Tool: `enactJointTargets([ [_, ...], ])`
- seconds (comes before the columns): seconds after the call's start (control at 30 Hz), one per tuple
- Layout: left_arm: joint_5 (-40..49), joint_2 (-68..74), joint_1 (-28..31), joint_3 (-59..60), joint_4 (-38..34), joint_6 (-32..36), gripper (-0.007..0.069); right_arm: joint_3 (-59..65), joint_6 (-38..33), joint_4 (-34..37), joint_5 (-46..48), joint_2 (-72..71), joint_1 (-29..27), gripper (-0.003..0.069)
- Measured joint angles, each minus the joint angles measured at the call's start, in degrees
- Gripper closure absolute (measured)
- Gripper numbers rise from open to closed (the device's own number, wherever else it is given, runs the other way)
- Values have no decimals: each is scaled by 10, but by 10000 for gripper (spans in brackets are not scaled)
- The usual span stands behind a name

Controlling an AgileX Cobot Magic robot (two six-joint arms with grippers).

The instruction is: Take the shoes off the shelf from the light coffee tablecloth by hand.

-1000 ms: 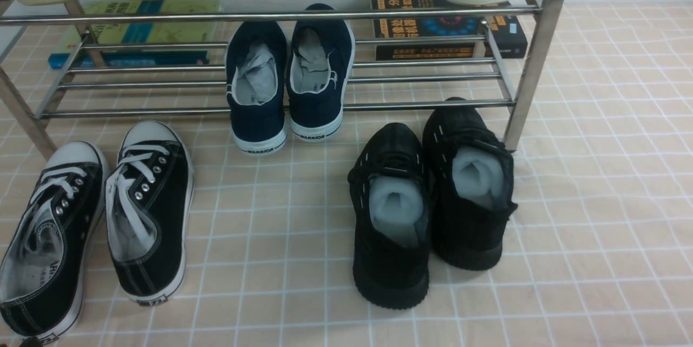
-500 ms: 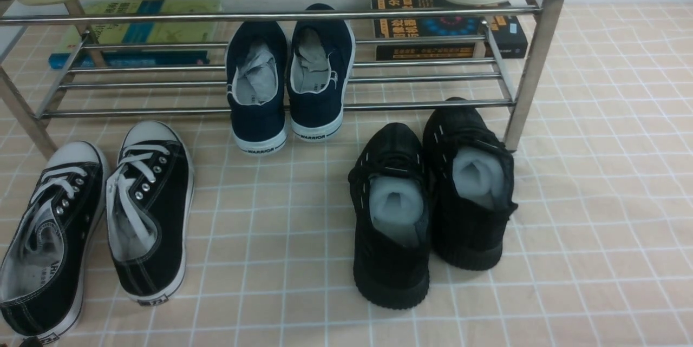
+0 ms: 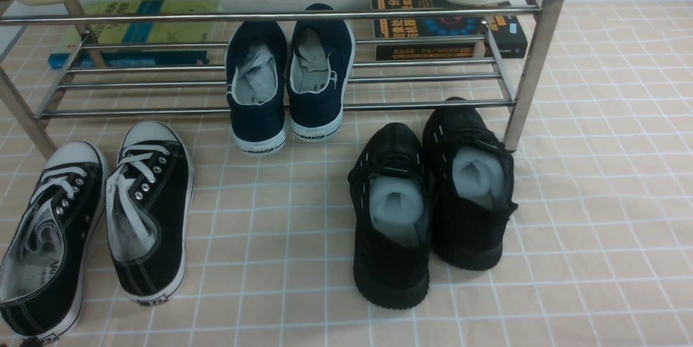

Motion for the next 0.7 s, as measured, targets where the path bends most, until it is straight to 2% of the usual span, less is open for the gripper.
enactJointTargets([
  [0.7, 0, 0, 0, 0, 0, 0, 383, 0, 1, 0, 0, 0, 0, 585],
])
